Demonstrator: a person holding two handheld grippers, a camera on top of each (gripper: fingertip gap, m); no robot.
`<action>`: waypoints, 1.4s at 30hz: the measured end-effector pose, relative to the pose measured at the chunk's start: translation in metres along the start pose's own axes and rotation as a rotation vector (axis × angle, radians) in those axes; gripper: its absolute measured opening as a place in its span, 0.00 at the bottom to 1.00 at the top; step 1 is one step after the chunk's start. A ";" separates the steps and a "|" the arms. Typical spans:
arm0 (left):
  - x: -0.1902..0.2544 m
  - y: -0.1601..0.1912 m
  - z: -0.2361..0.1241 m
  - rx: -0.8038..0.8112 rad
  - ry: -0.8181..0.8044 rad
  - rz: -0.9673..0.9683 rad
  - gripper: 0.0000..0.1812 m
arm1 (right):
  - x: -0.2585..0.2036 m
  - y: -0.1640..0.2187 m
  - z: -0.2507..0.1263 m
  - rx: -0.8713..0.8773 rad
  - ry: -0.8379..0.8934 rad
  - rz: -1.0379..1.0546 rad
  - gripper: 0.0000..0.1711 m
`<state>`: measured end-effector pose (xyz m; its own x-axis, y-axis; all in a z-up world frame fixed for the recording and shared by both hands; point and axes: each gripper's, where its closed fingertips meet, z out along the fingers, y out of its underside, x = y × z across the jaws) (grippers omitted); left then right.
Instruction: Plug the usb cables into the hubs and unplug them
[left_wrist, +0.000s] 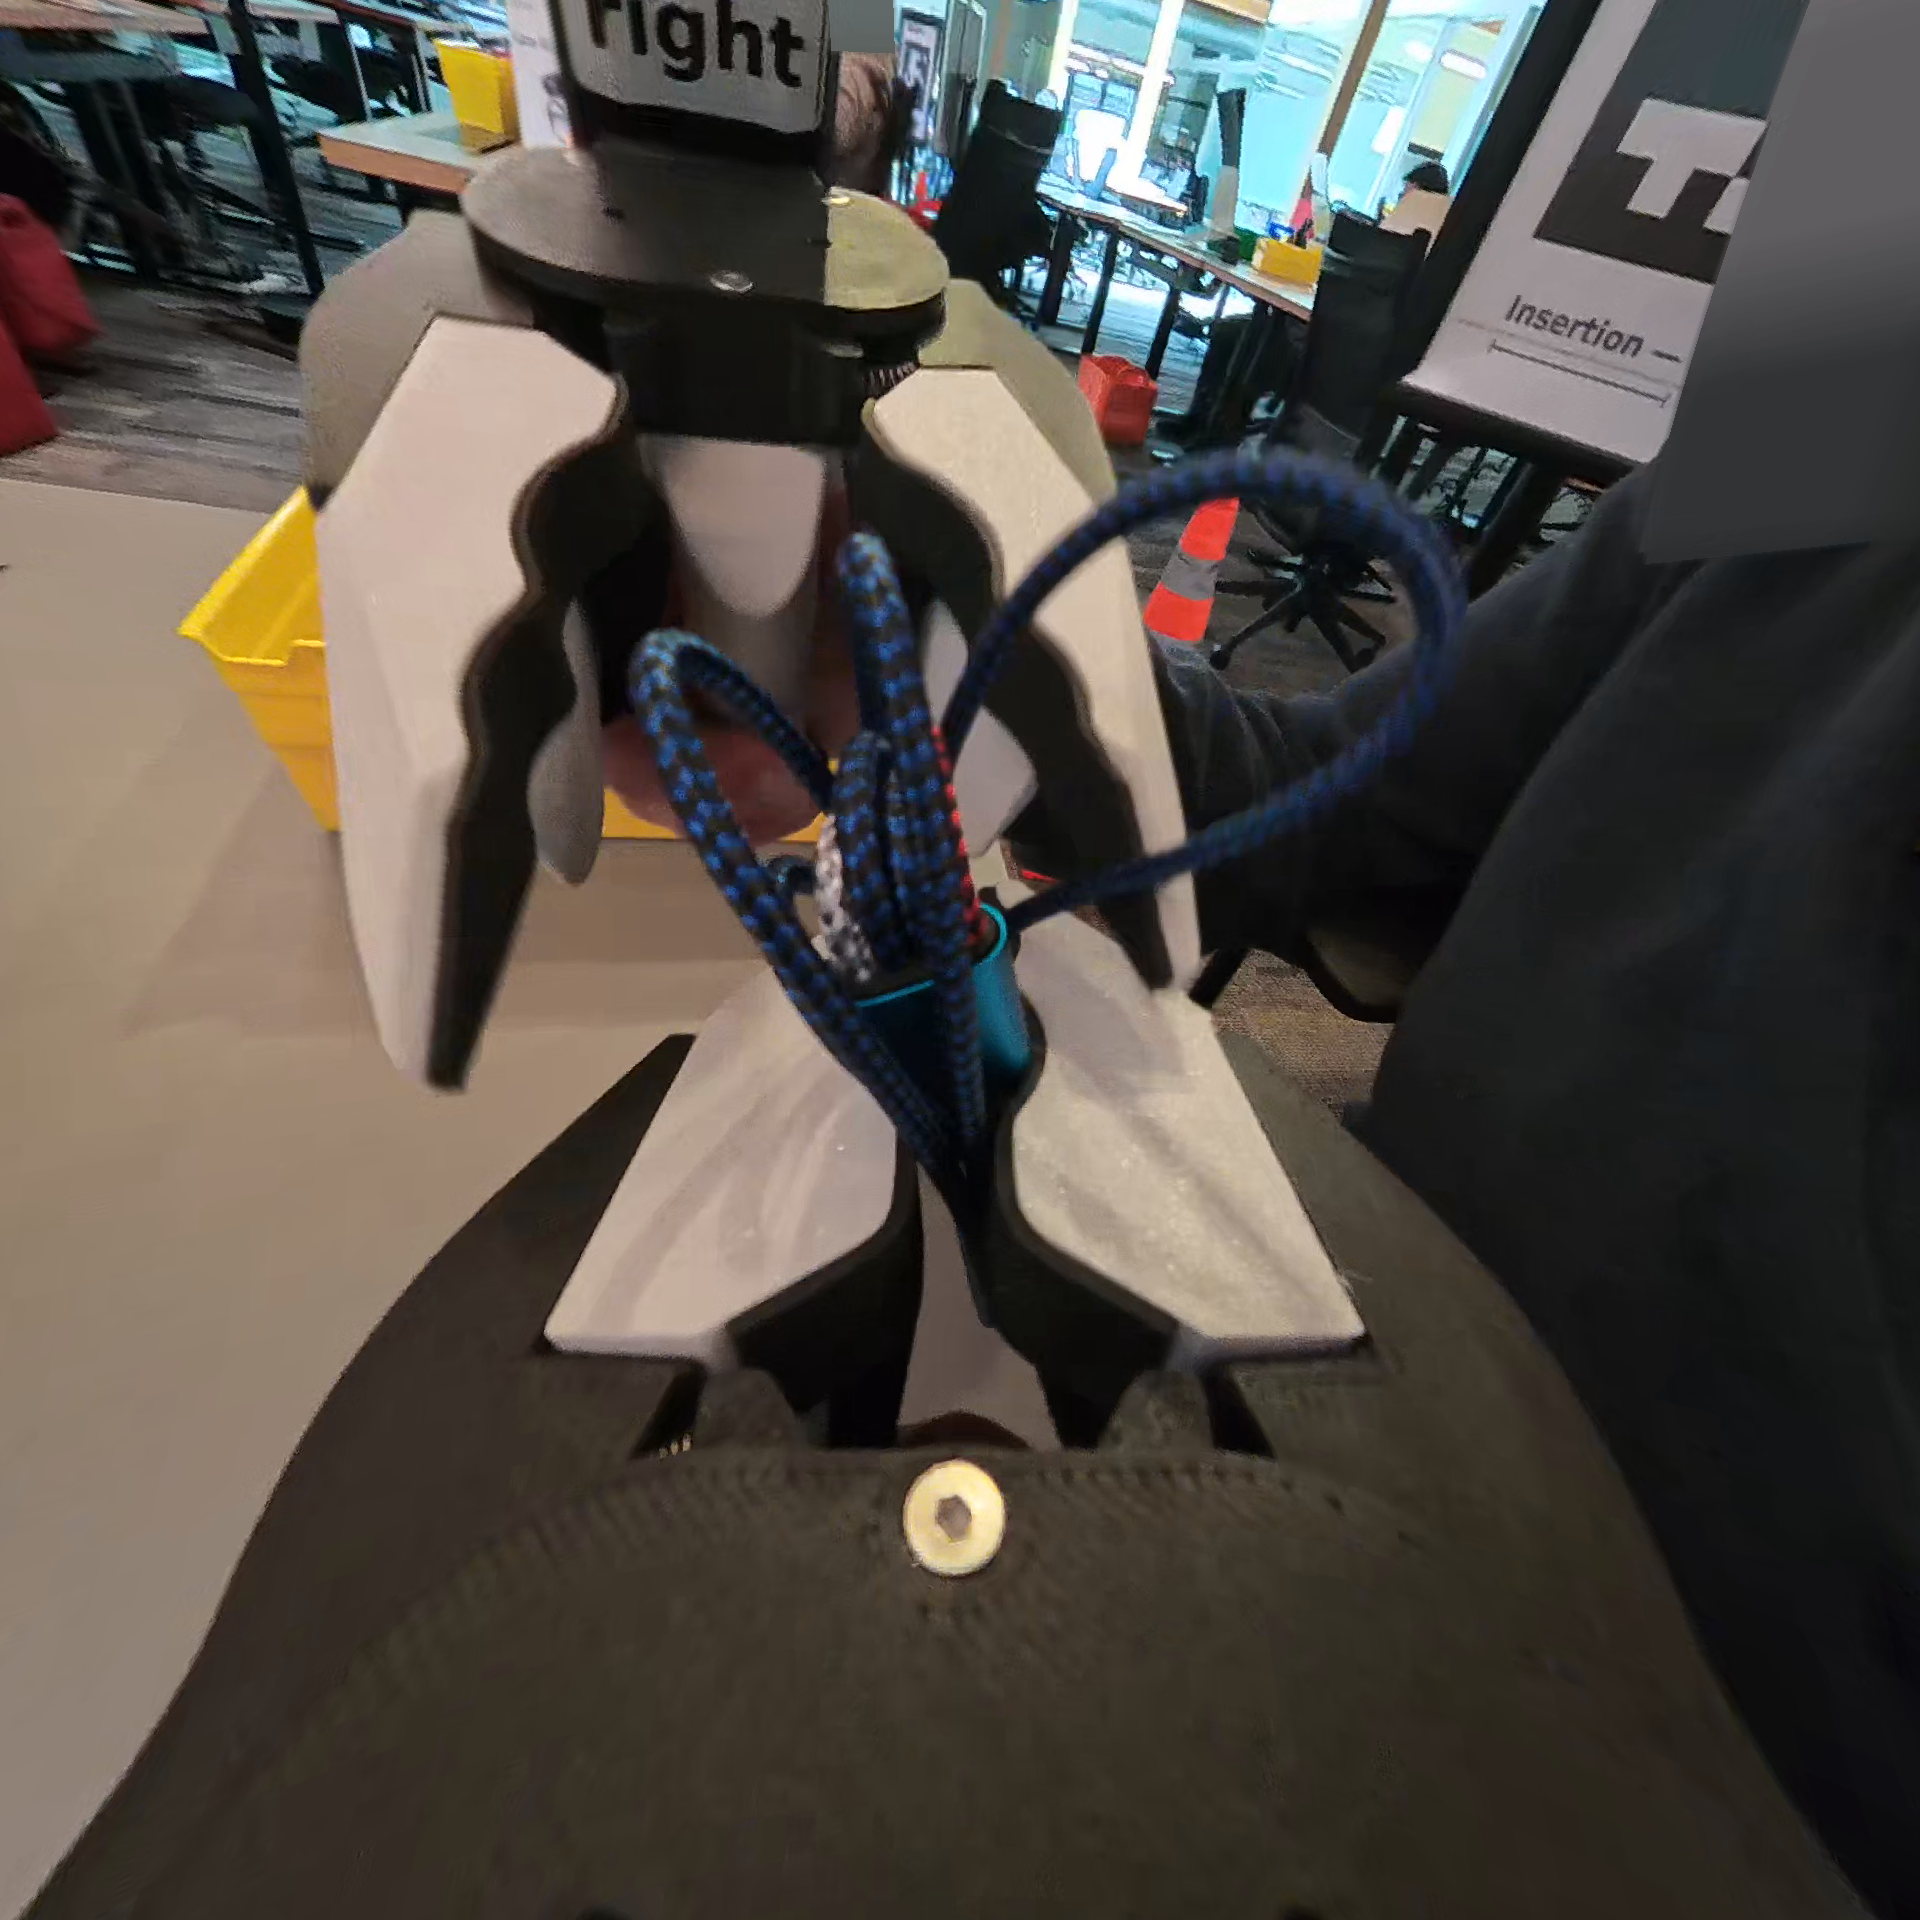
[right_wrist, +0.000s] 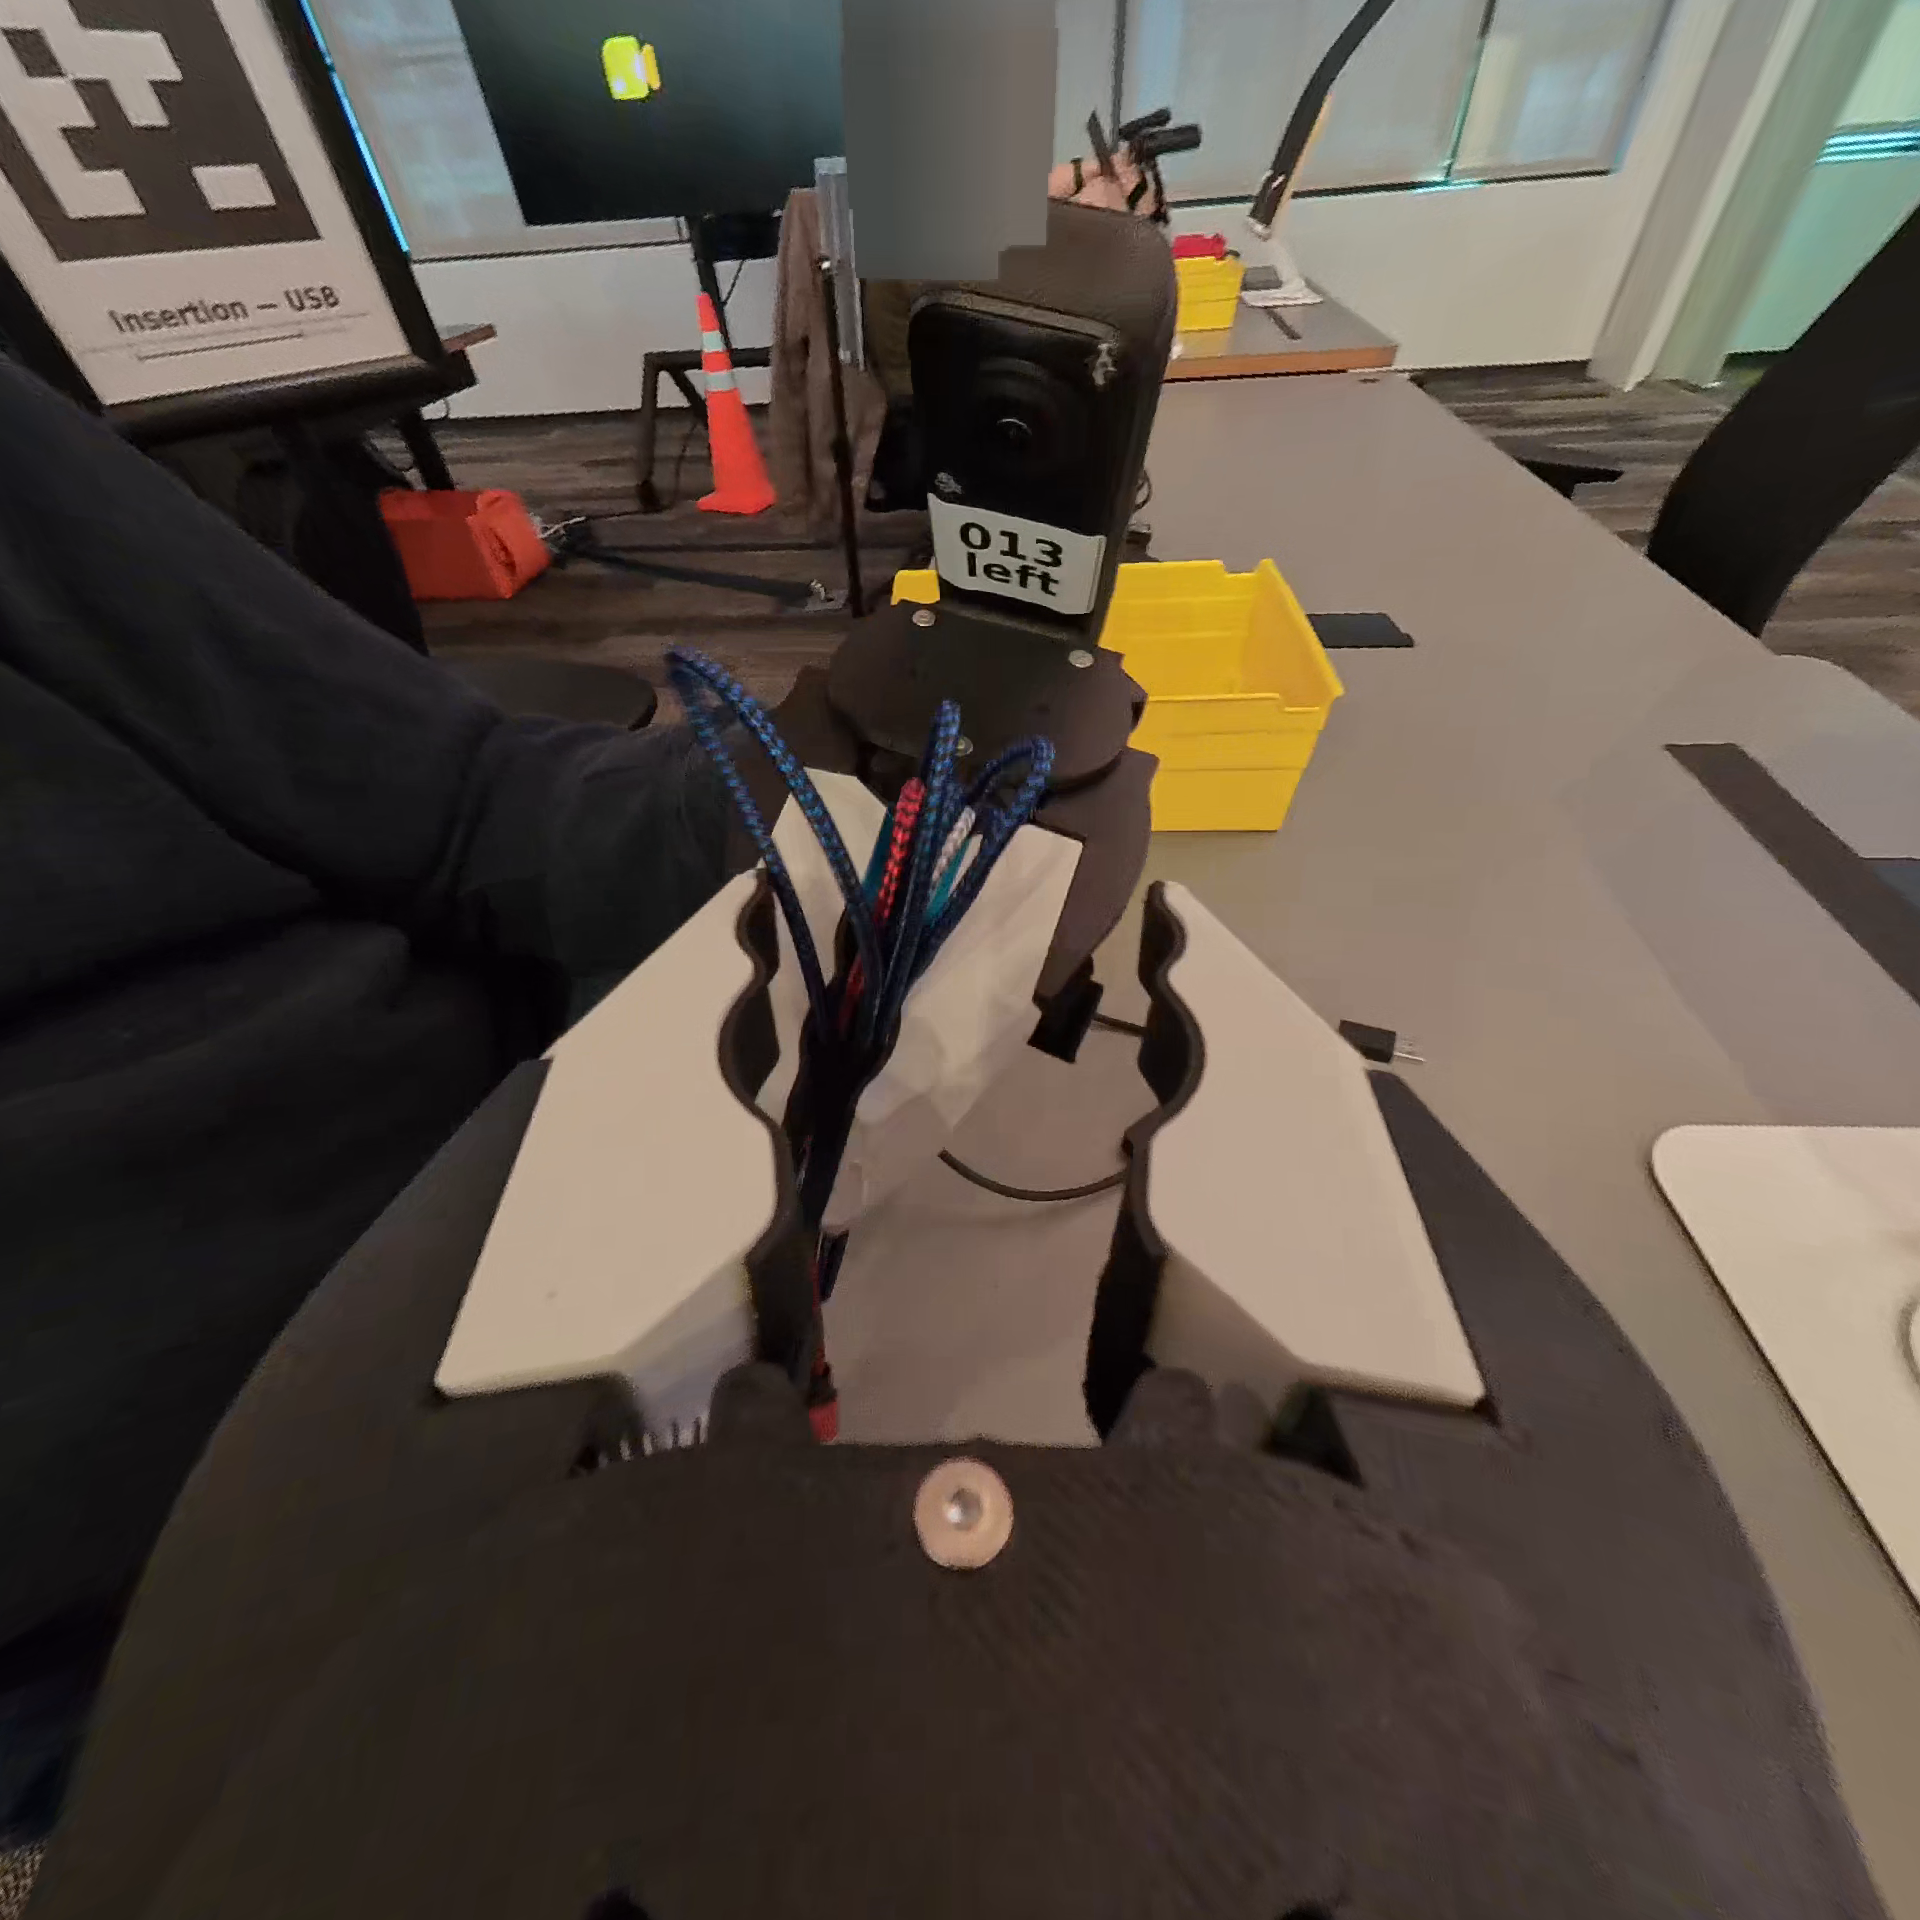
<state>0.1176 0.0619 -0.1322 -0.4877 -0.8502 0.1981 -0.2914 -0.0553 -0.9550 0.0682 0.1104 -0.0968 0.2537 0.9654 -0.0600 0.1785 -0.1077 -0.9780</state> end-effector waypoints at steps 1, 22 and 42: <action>0.001 0.000 0.001 -0.001 0.011 -0.003 0.04 | -0.003 0.001 0.004 -0.002 -0.017 -0.005 0.36; -0.044 0.003 -0.010 0.023 -0.285 -0.027 0.02 | 0.023 -0.011 -0.007 0.267 0.105 0.174 0.08; 0.048 0.018 0.006 0.000 0.385 -0.019 0.02 | -0.068 0.004 0.001 0.195 -0.535 -0.028 0.35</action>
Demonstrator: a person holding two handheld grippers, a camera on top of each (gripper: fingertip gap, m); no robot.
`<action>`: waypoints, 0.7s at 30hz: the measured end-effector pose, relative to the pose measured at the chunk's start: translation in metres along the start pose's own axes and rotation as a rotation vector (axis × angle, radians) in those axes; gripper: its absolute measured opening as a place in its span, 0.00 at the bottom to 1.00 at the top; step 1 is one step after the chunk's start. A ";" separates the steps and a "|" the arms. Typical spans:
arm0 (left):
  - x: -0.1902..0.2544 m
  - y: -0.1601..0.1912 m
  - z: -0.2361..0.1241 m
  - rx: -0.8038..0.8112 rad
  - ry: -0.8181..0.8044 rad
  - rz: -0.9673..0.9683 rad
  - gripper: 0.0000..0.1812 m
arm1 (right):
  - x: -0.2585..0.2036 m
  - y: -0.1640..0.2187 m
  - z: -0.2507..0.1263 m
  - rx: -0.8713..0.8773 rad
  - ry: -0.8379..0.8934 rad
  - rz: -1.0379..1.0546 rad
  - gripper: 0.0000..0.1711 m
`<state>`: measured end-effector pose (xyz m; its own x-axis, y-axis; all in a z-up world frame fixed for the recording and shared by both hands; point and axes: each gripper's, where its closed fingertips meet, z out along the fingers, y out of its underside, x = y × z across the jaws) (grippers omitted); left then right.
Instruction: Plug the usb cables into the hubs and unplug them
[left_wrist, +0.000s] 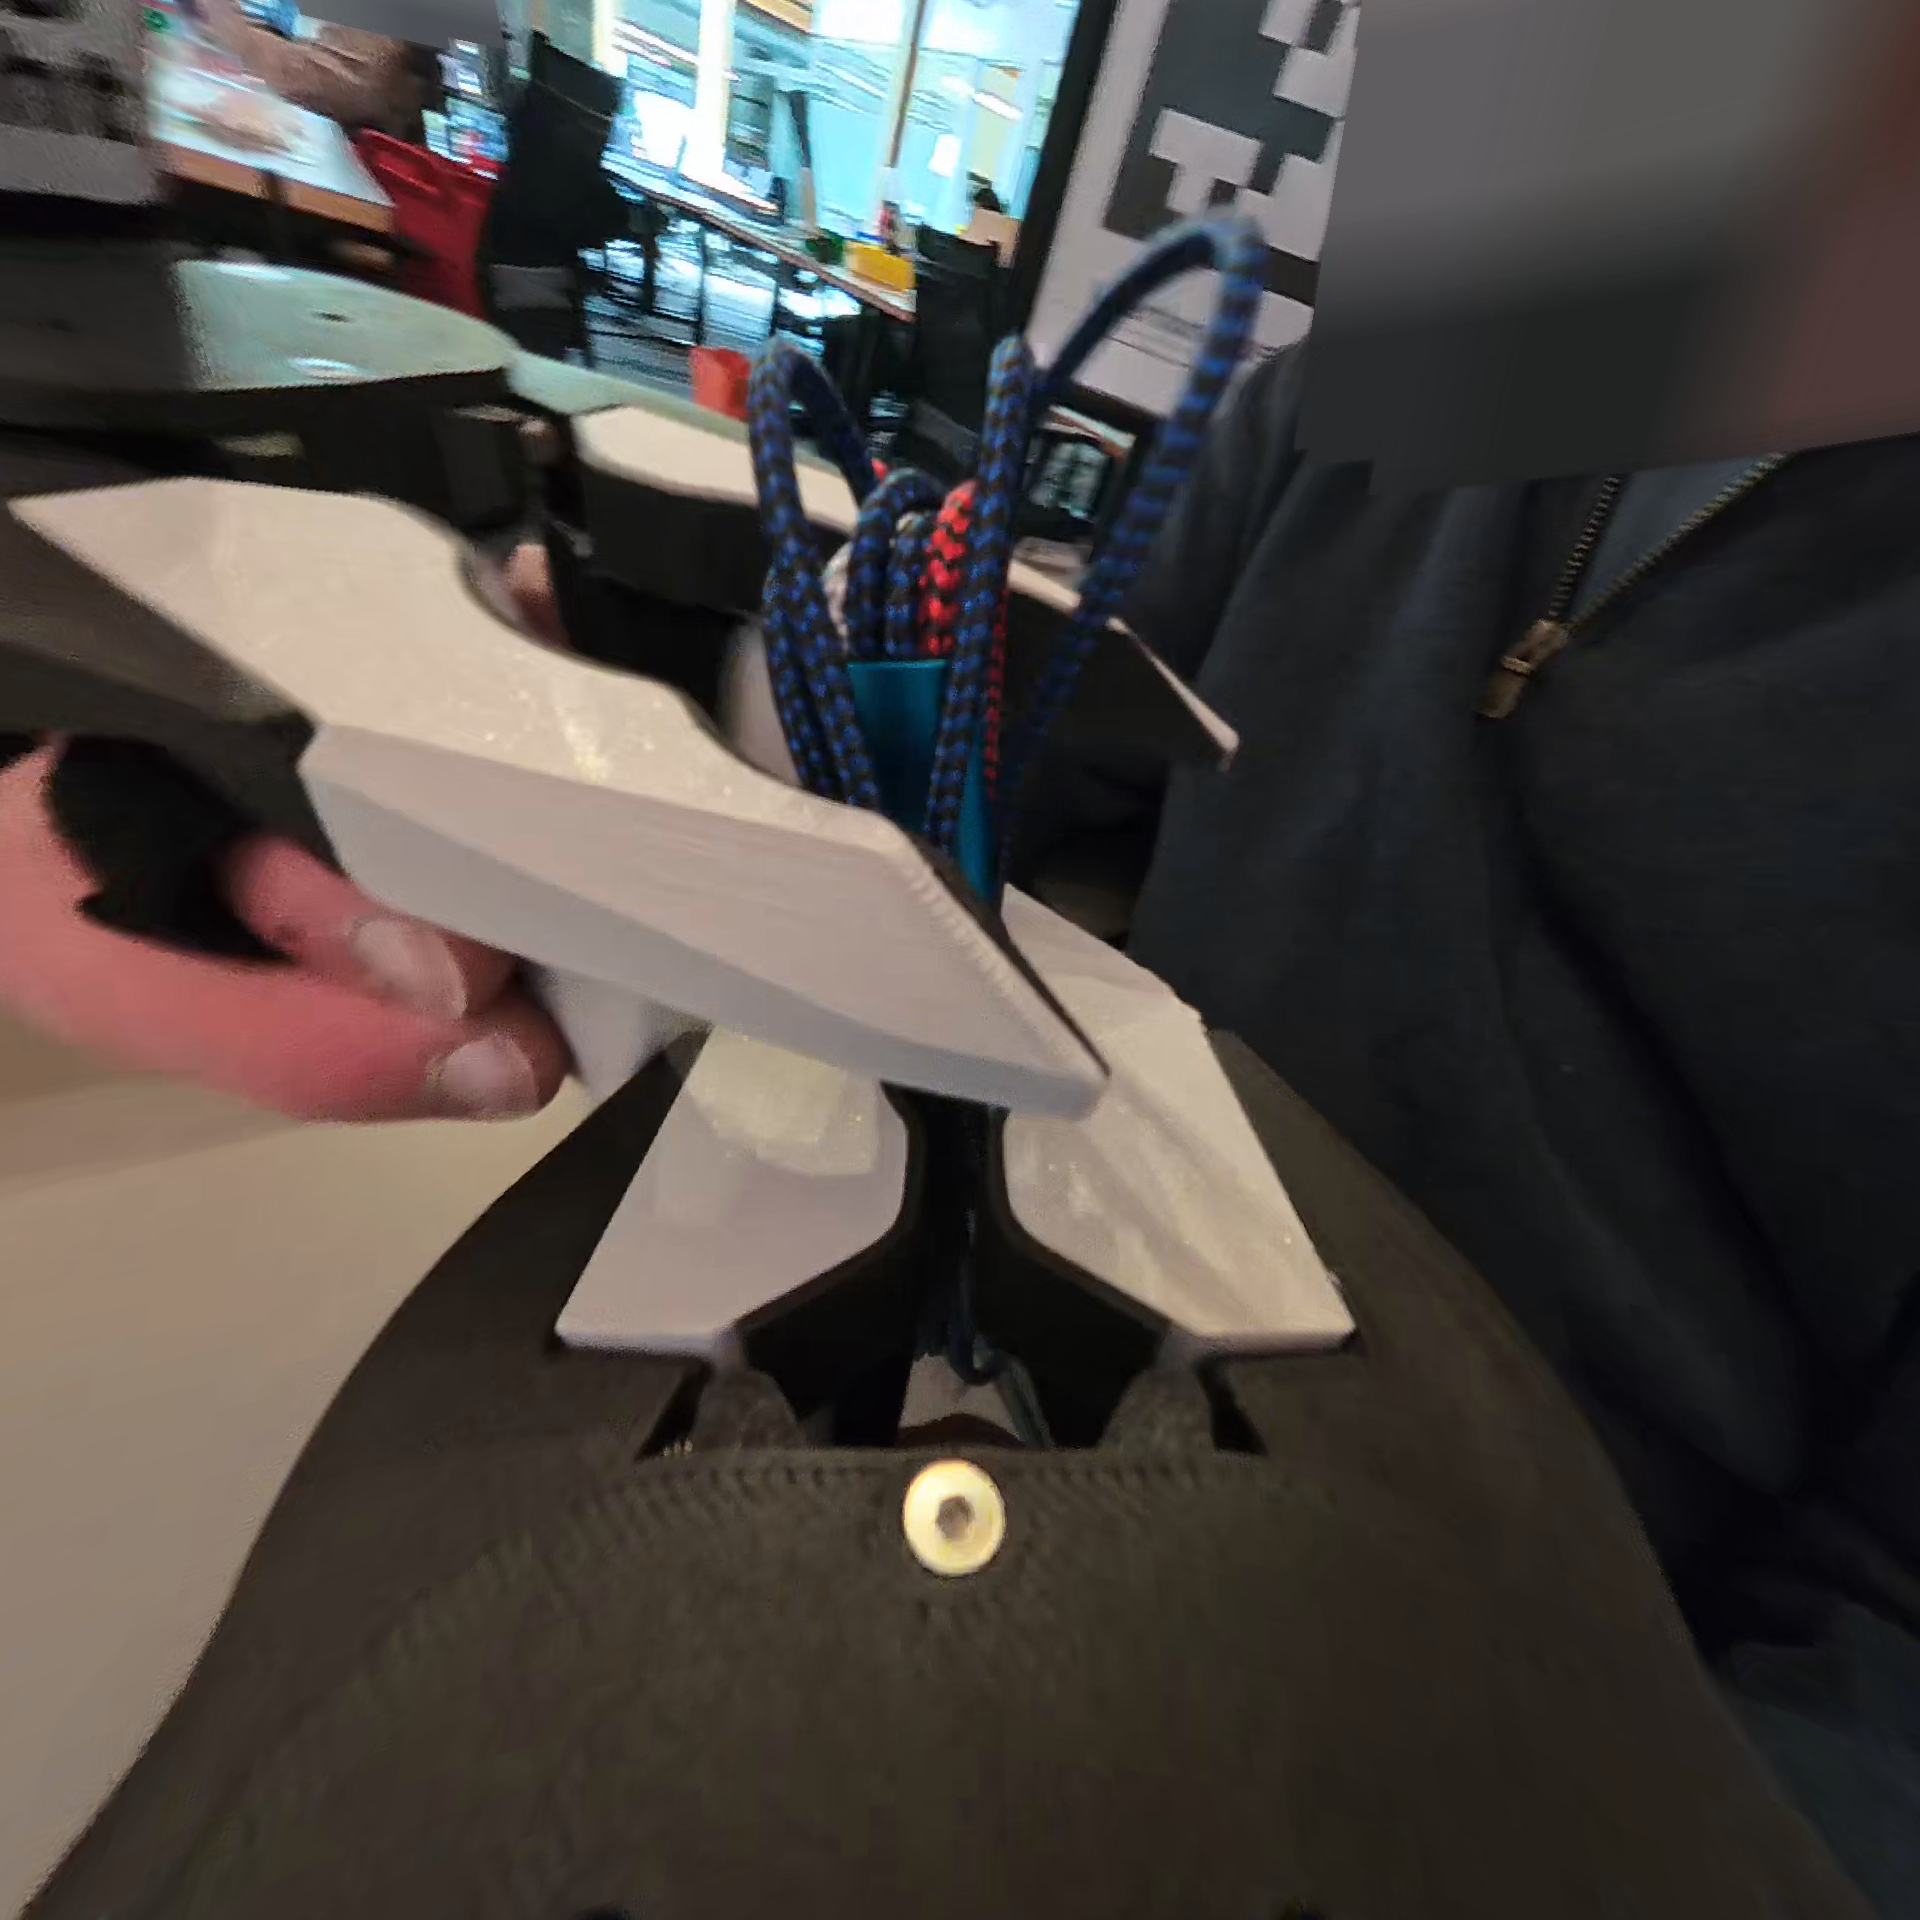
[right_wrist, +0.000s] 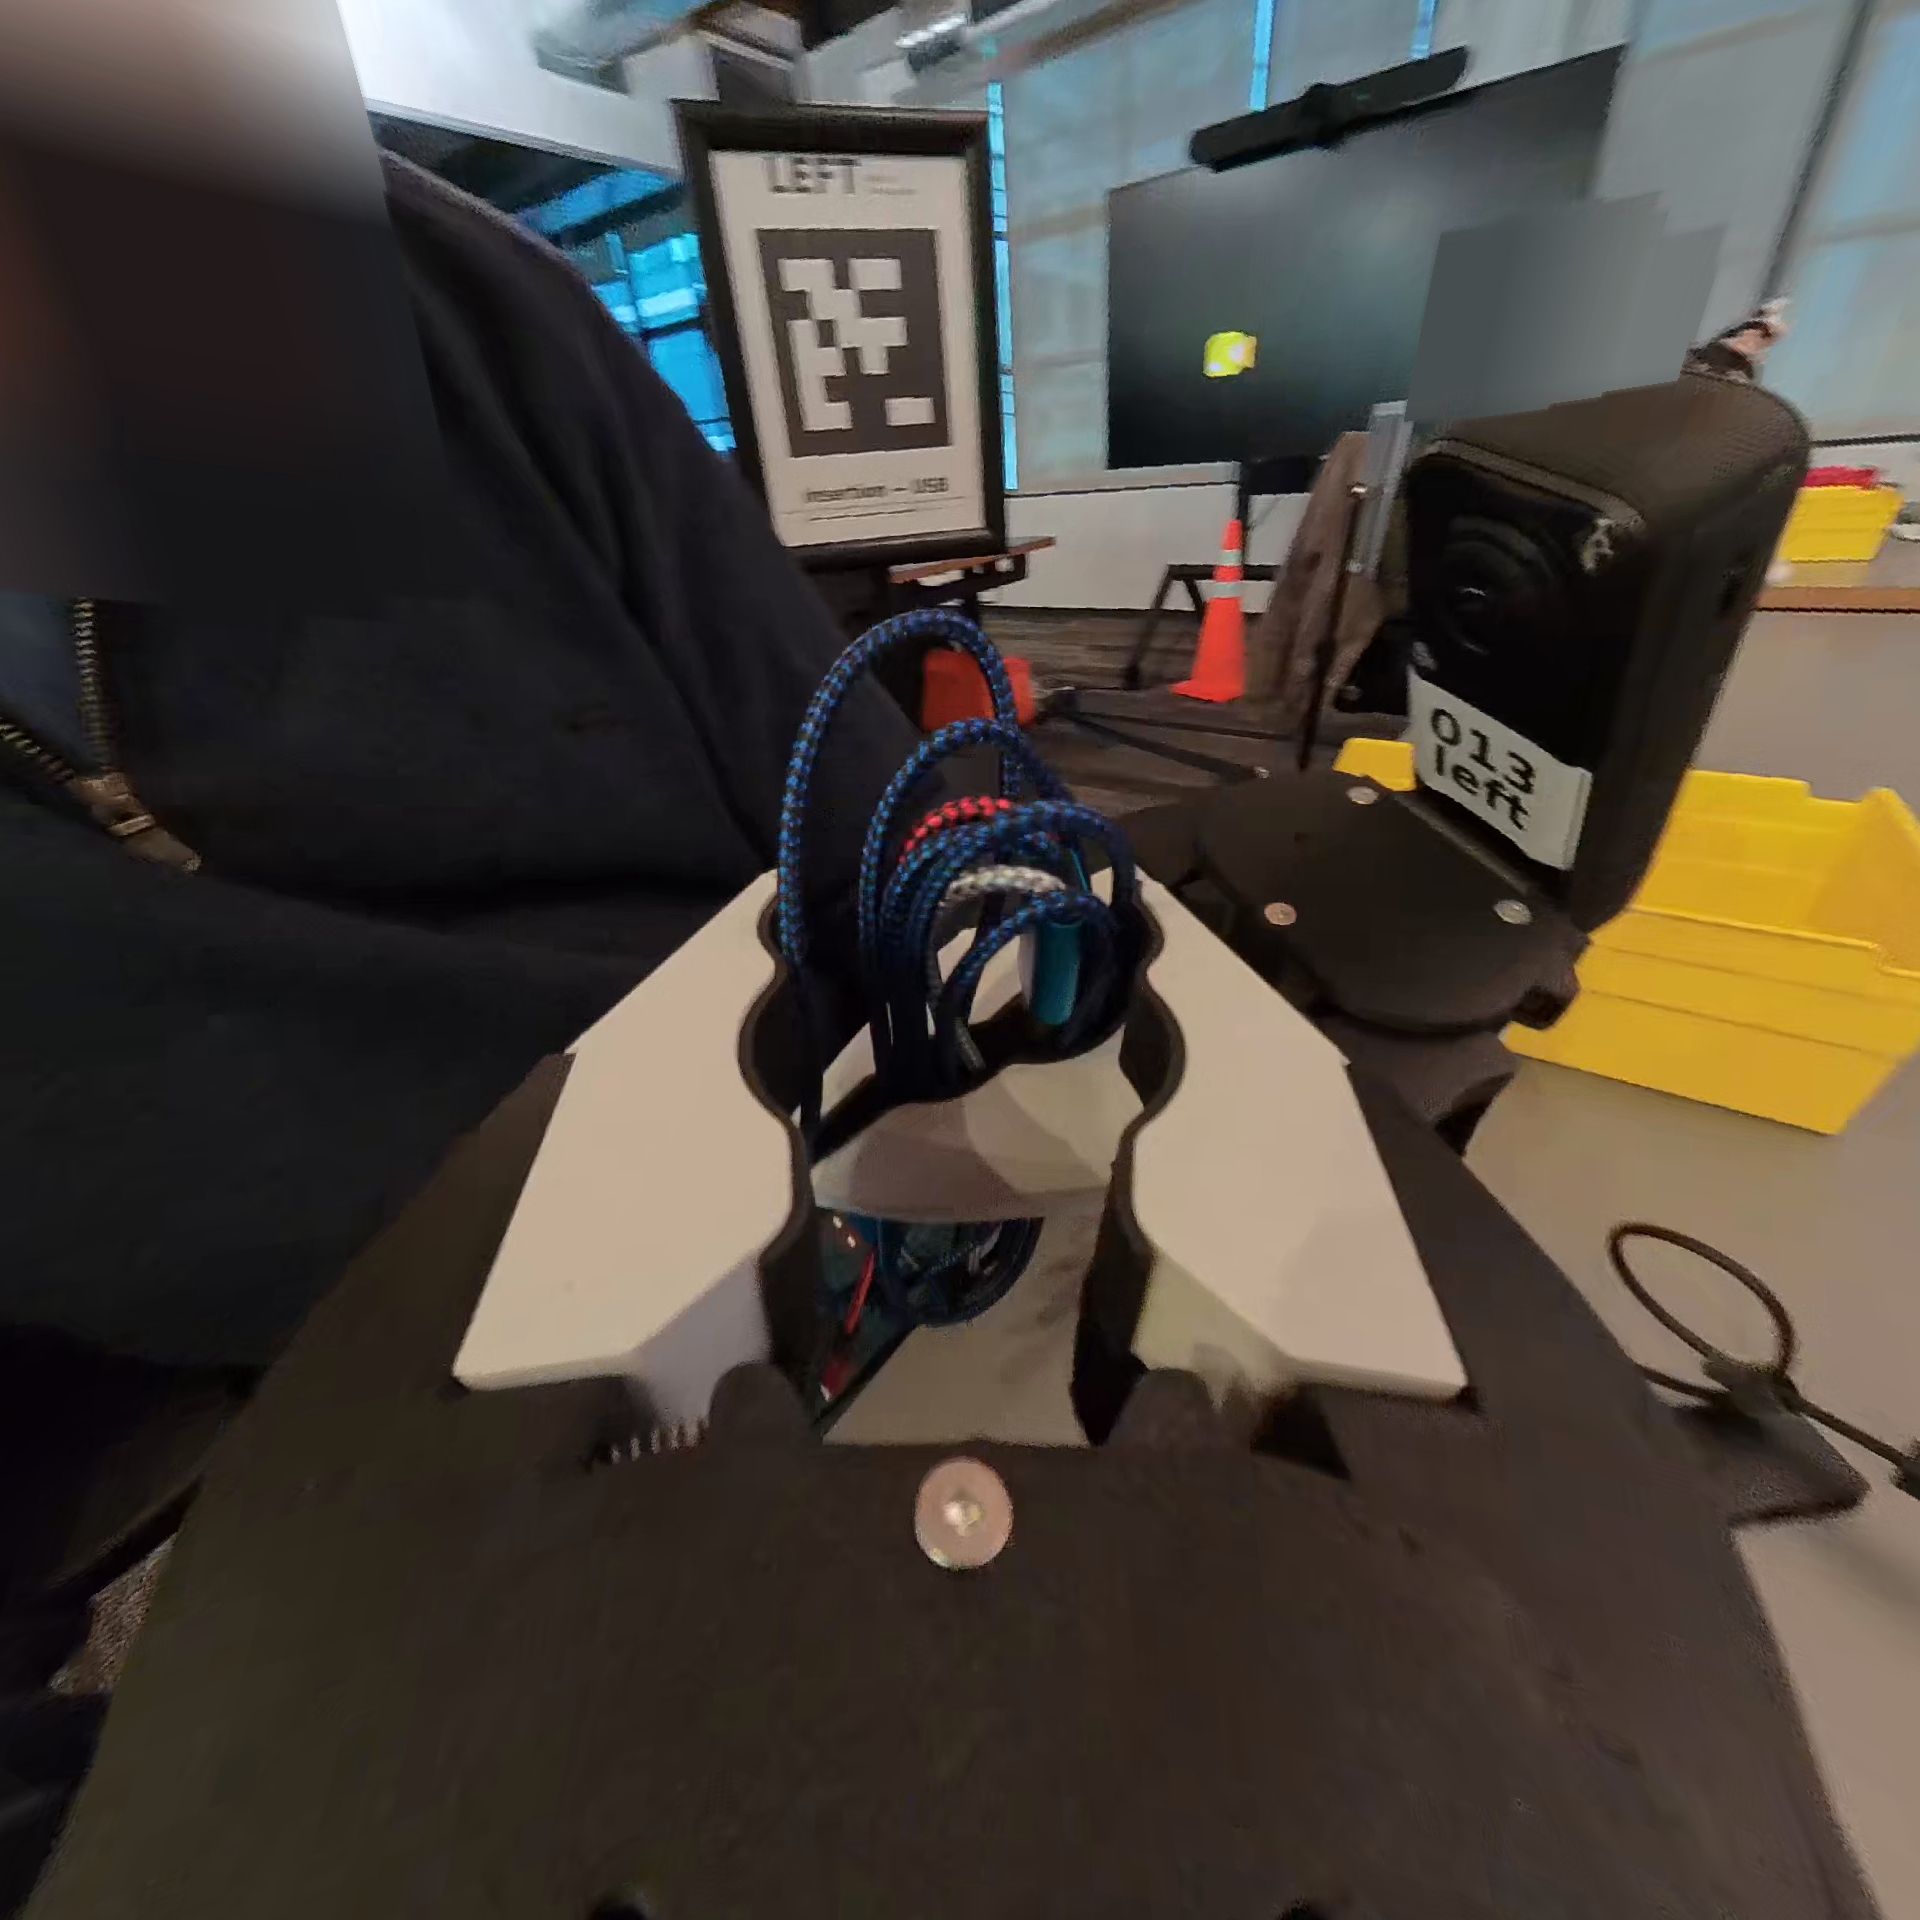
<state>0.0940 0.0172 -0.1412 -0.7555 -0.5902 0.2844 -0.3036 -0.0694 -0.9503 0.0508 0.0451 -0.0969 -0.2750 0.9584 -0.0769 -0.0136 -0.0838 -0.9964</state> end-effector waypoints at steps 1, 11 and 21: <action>0.005 0.002 0.002 -0.005 0.034 -0.001 0.02 | -0.004 0.001 0.001 0.009 -0.039 0.007 0.33; 0.008 0.000 0.001 0.055 0.090 -0.007 0.03 | 0.002 -0.001 0.001 0.090 -0.001 -0.027 0.12; -0.030 -0.013 -0.017 0.073 -0.237 -0.025 0.13 | 0.037 -0.005 -0.030 0.066 0.326 -0.025 0.09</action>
<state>0.1111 0.0493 -0.1353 -0.5883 -0.7592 0.2784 -0.2714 -0.1389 -0.9524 0.0693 0.0890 -0.0959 0.0484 0.9963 -0.0706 -0.0815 -0.0665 -0.9944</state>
